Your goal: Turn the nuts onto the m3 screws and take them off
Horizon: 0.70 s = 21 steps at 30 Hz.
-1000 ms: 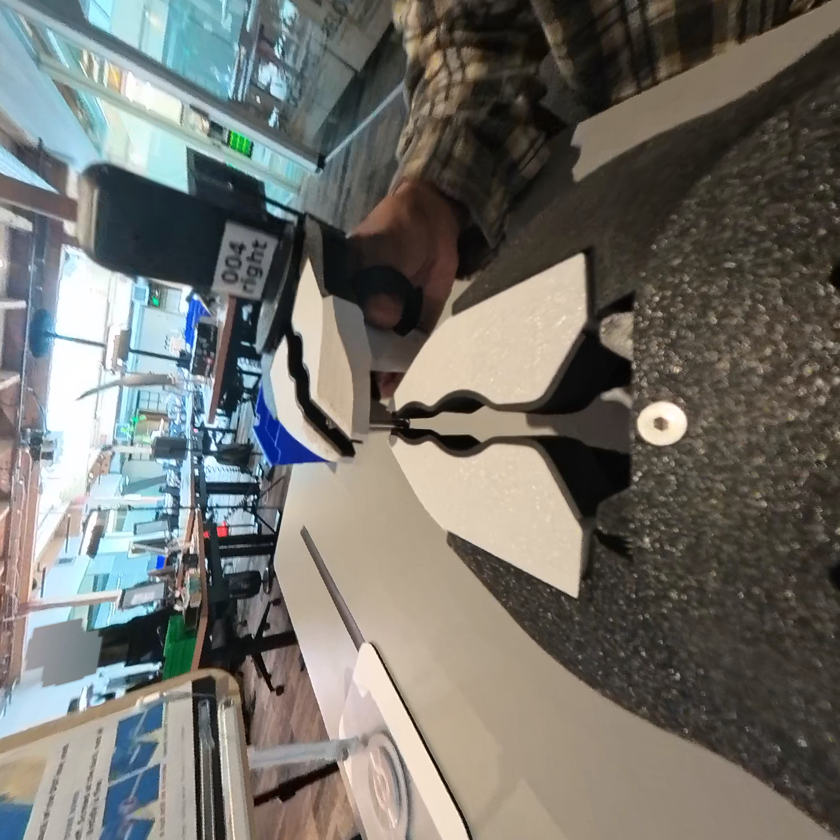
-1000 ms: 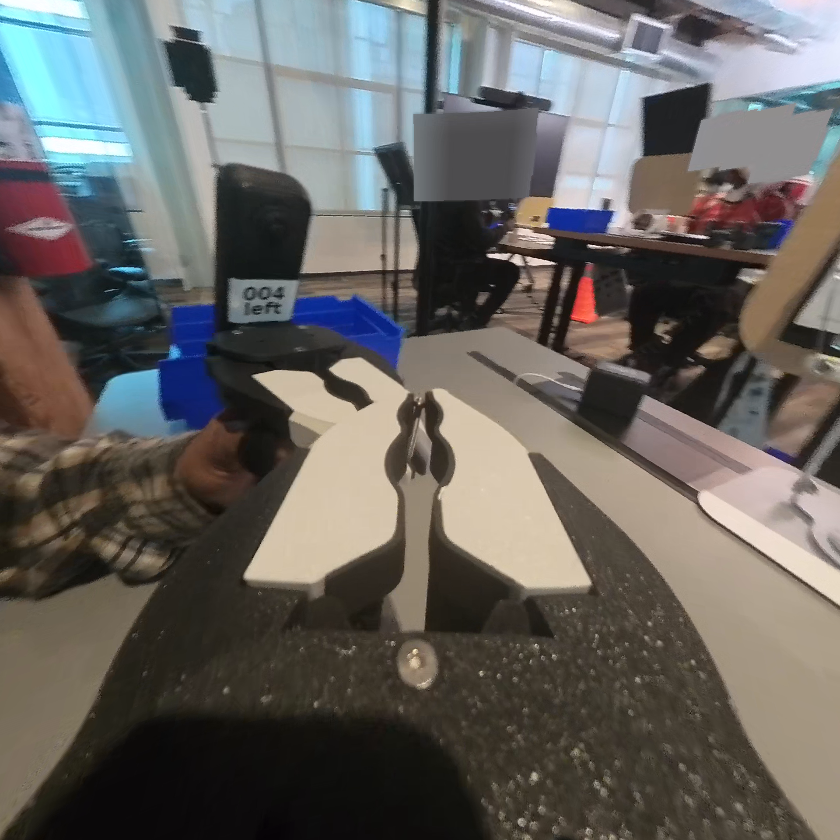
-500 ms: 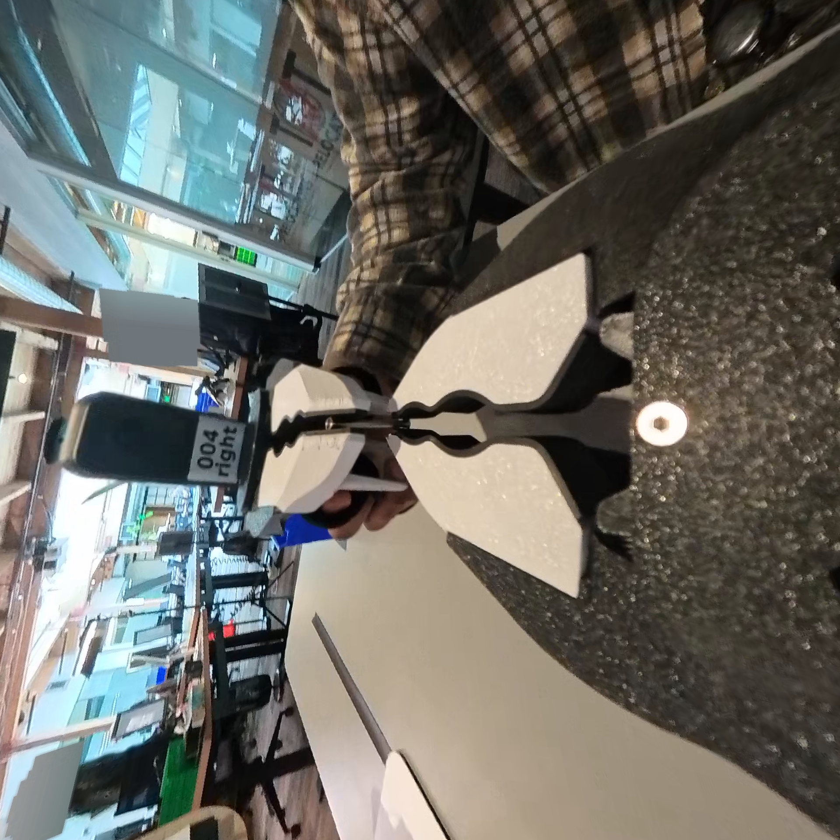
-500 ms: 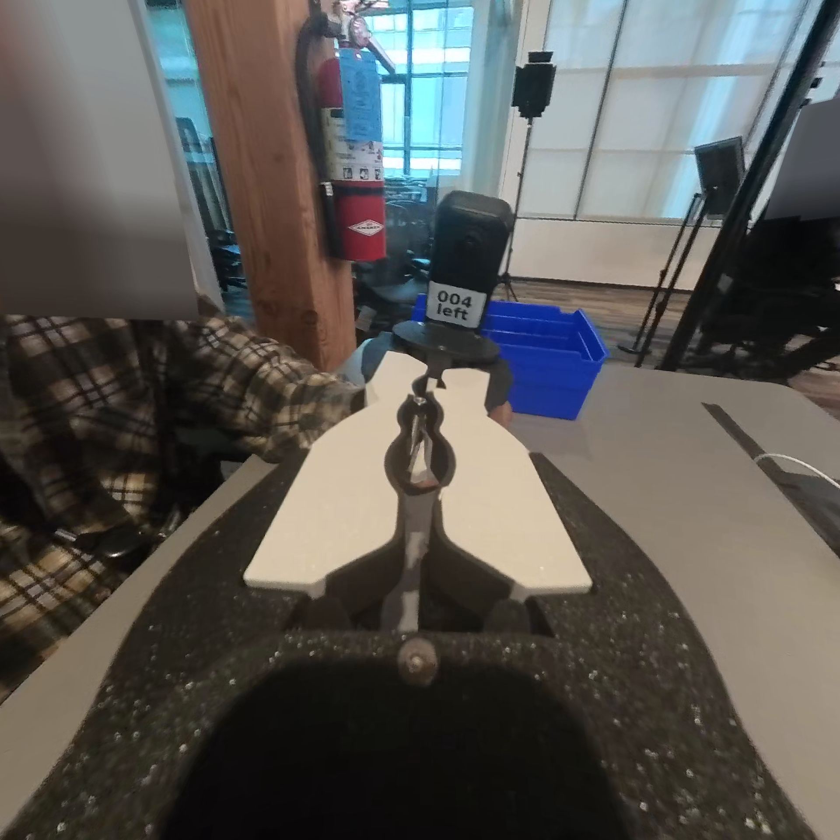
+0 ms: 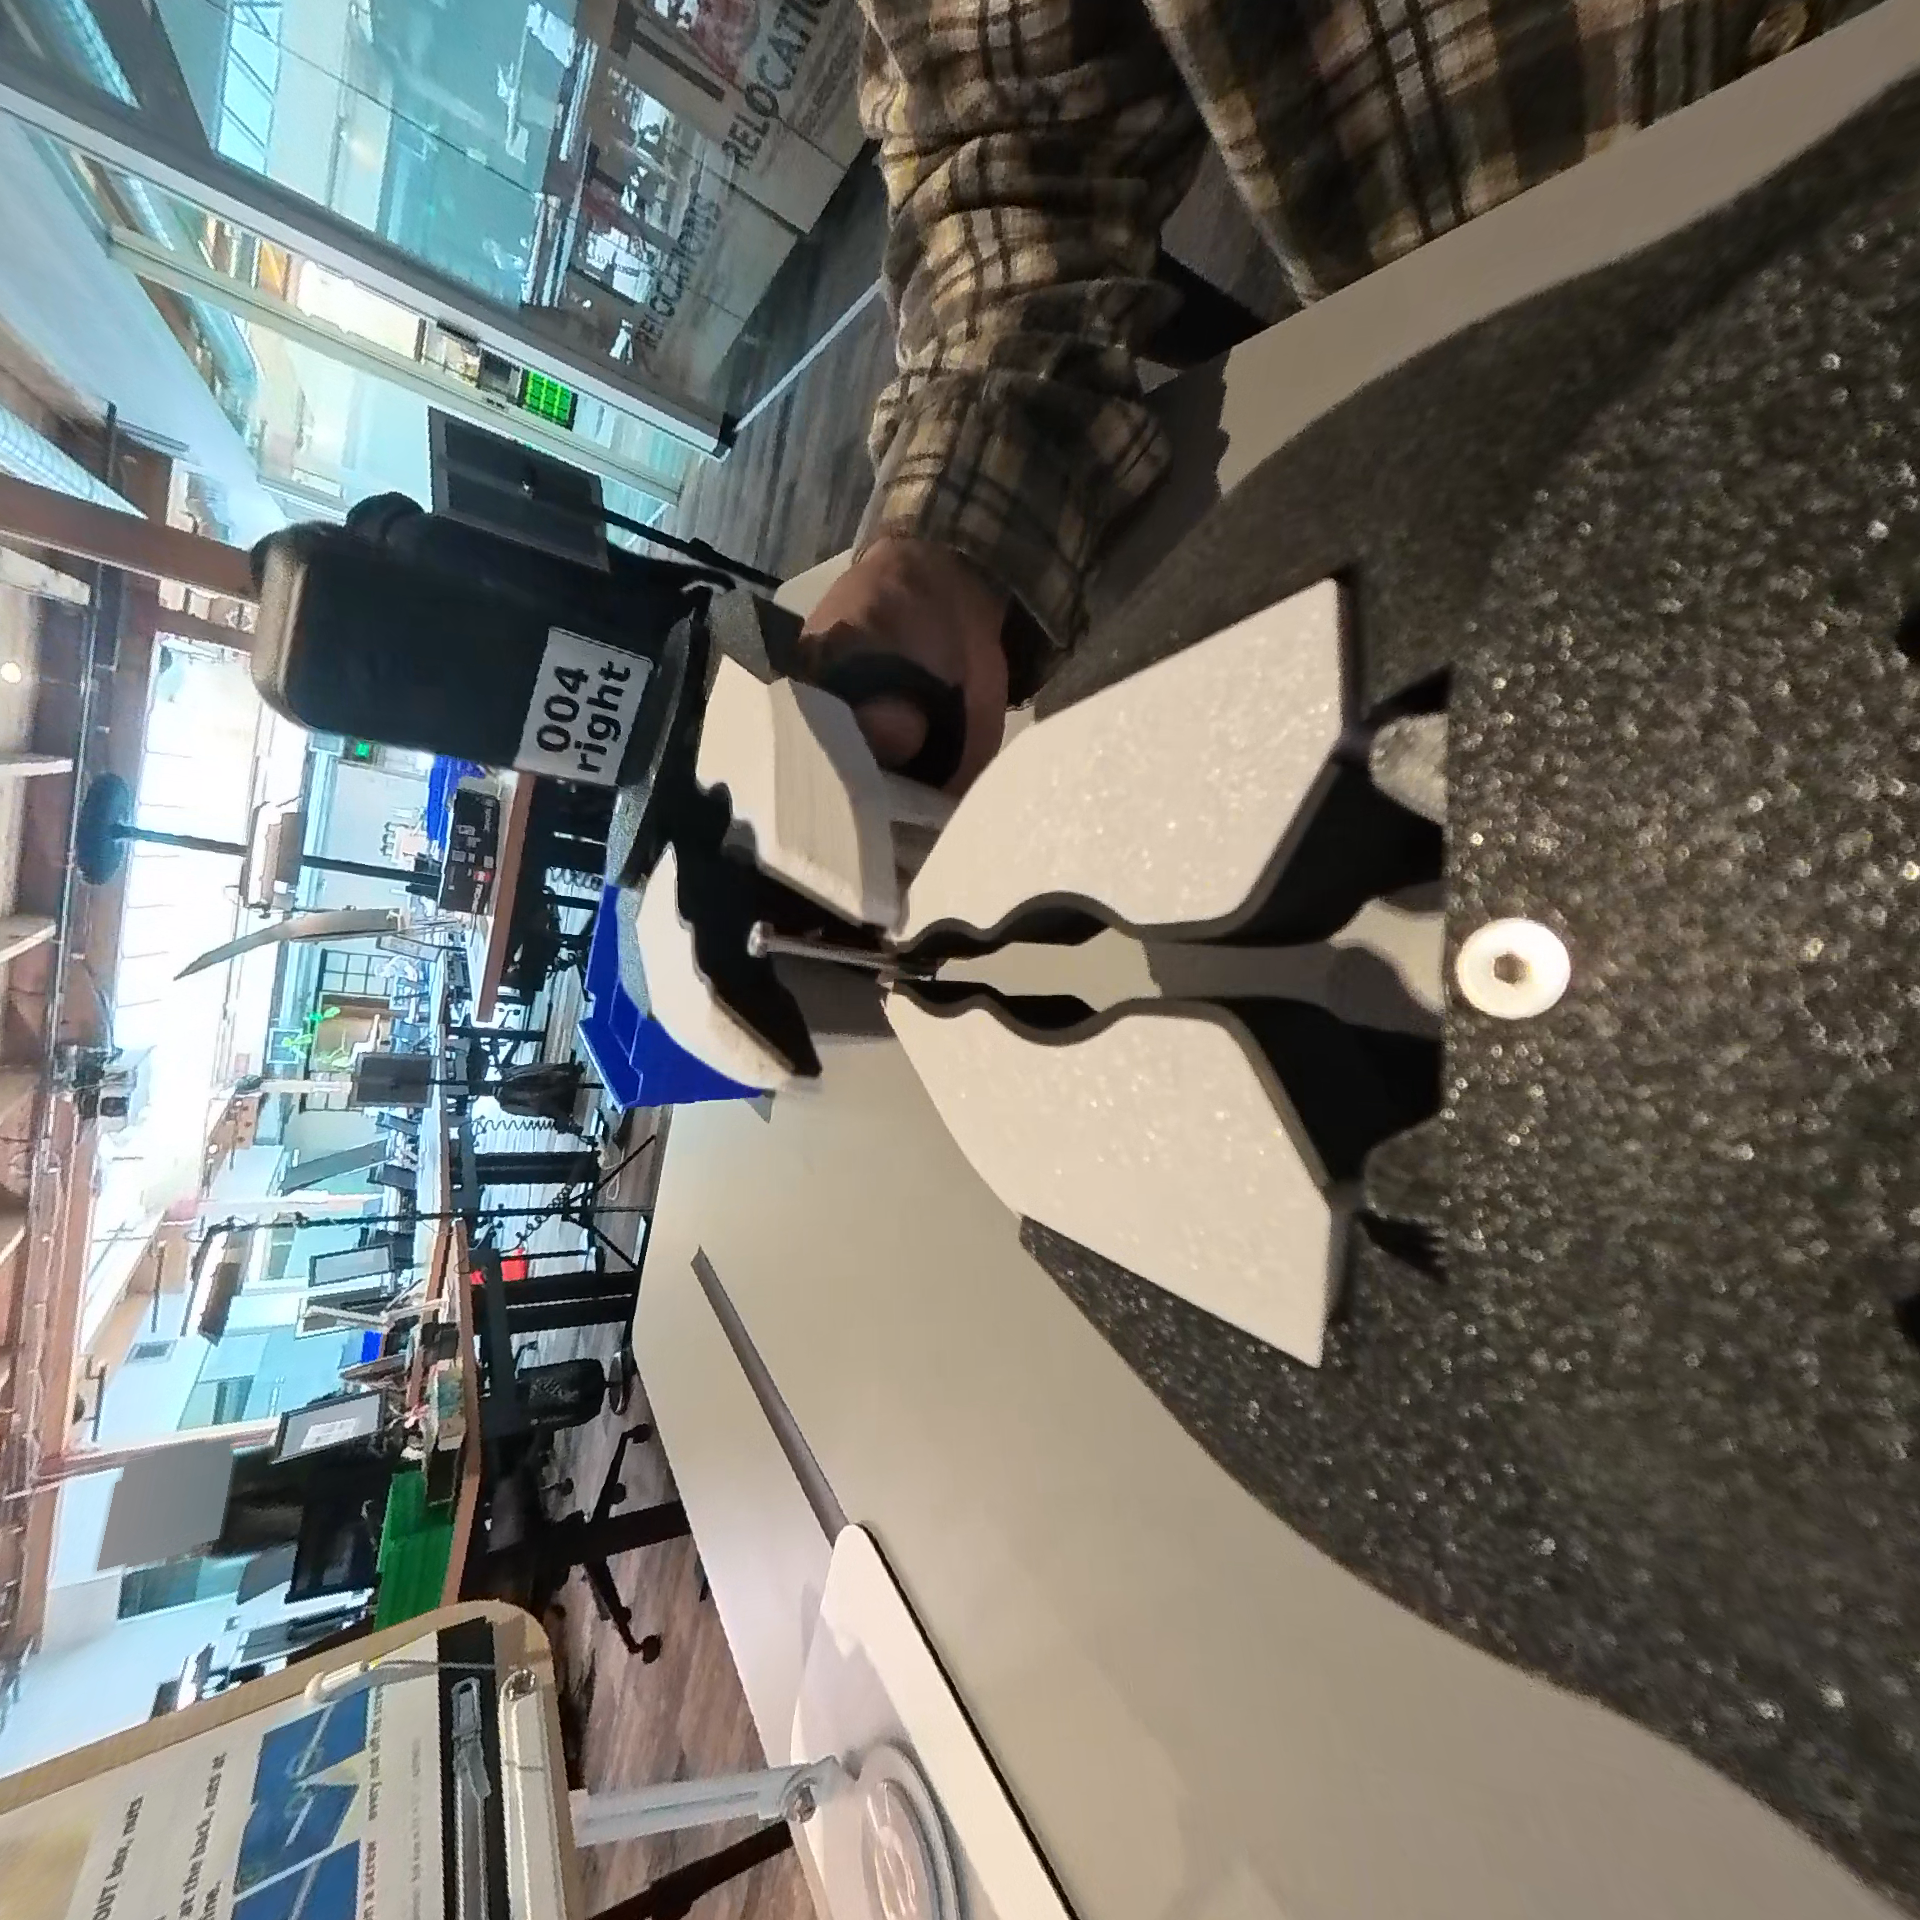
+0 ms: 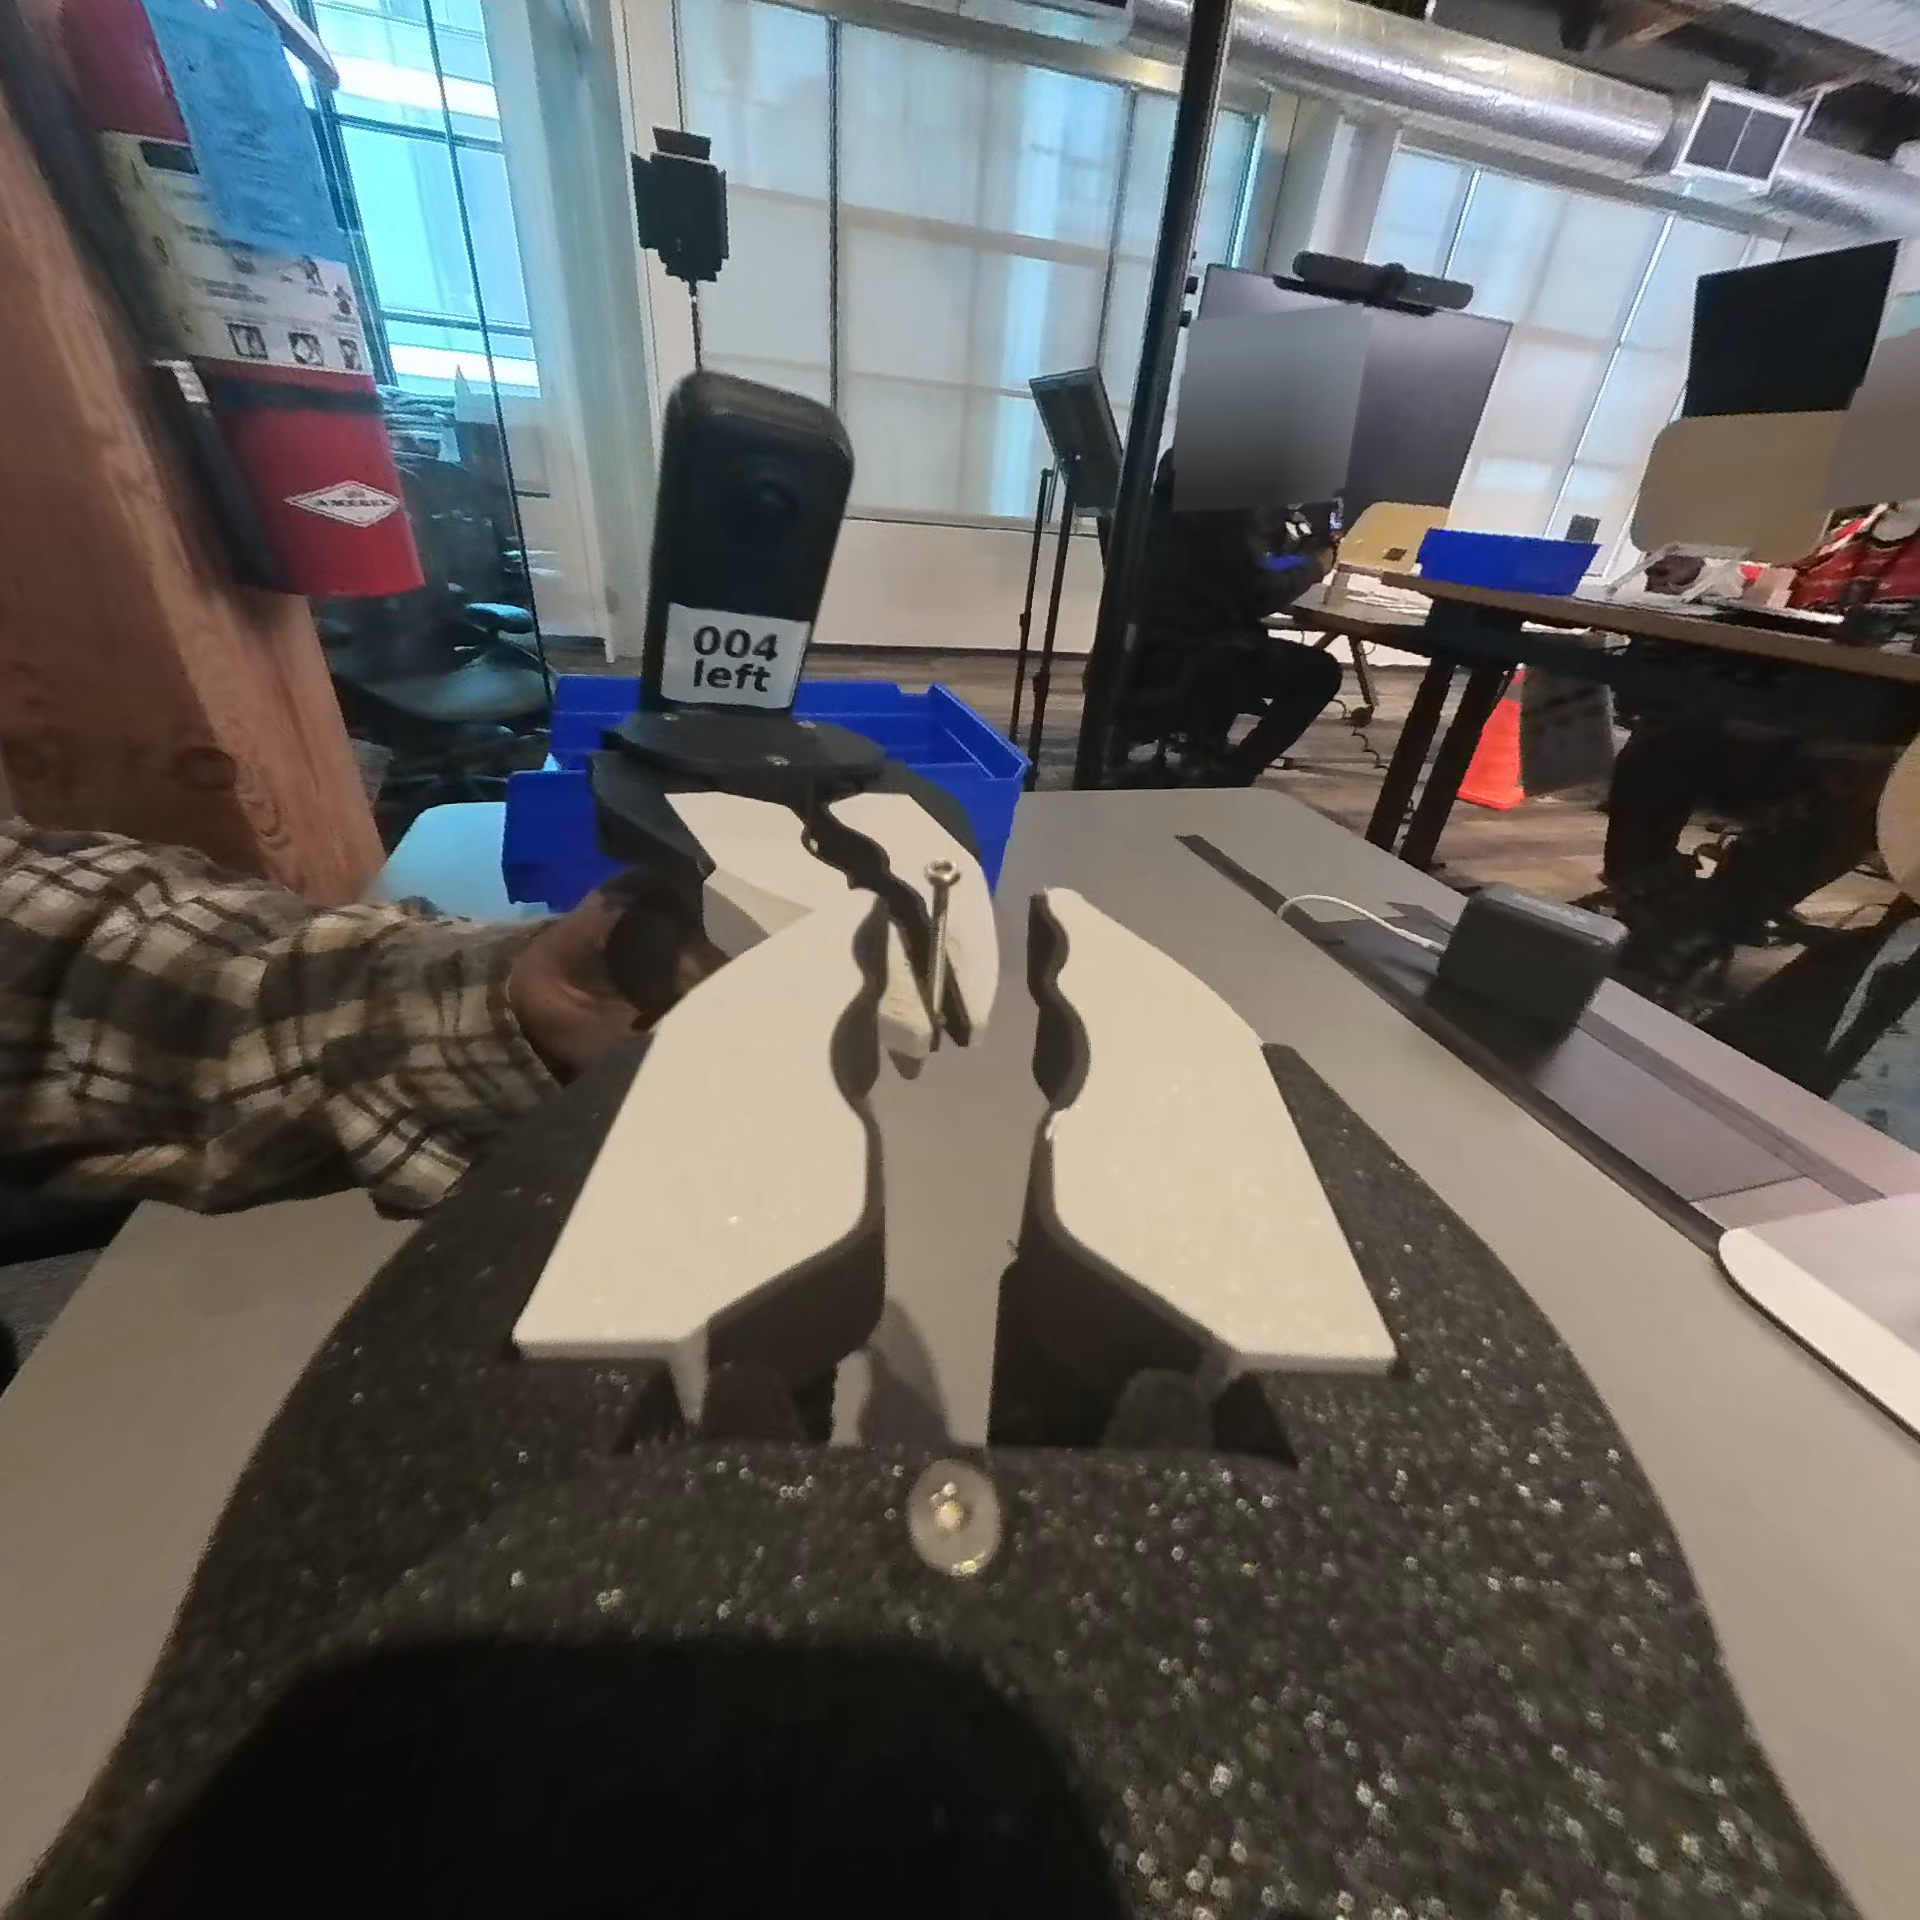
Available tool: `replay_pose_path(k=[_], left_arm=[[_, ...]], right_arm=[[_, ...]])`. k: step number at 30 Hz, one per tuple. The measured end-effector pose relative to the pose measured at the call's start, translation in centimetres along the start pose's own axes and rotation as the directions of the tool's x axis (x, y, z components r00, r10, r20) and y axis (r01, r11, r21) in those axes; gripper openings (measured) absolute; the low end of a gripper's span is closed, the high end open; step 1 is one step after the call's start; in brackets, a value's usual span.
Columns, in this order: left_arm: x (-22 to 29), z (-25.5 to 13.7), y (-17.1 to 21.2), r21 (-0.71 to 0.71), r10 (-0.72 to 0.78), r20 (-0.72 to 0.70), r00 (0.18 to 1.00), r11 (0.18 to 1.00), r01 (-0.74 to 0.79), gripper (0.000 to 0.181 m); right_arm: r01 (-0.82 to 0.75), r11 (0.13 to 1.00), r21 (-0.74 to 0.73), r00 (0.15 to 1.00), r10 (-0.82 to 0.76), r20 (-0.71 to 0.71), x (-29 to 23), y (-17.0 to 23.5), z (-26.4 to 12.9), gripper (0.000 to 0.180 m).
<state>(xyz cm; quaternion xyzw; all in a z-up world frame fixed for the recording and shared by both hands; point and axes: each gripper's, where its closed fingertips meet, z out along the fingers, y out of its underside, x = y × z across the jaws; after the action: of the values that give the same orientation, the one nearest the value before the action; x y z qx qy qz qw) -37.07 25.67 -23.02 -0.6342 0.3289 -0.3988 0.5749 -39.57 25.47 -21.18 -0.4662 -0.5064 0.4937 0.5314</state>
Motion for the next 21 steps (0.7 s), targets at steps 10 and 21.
replay_pose_path(k=[10, 21], left_arm=[[-0.1, -0.1, -0.1, 0.005, 0.004, 0.005, 1.0, 1.0, -0.004, 0.004], [0.5, 0.1, 0.0, -0.006, 0.015, -0.022, 1.0, 1.0, -0.015, 0.004]], right_arm=[[0.001, 0.998, 0.06, 1.0, 0.0, -0.018, -0.2, -0.9, -0.2, 0.018], [0.1, 0.995, -0.017, 0.99, -0.097, 0.099, -0.8, -1.9, -0.8, 0.027]])
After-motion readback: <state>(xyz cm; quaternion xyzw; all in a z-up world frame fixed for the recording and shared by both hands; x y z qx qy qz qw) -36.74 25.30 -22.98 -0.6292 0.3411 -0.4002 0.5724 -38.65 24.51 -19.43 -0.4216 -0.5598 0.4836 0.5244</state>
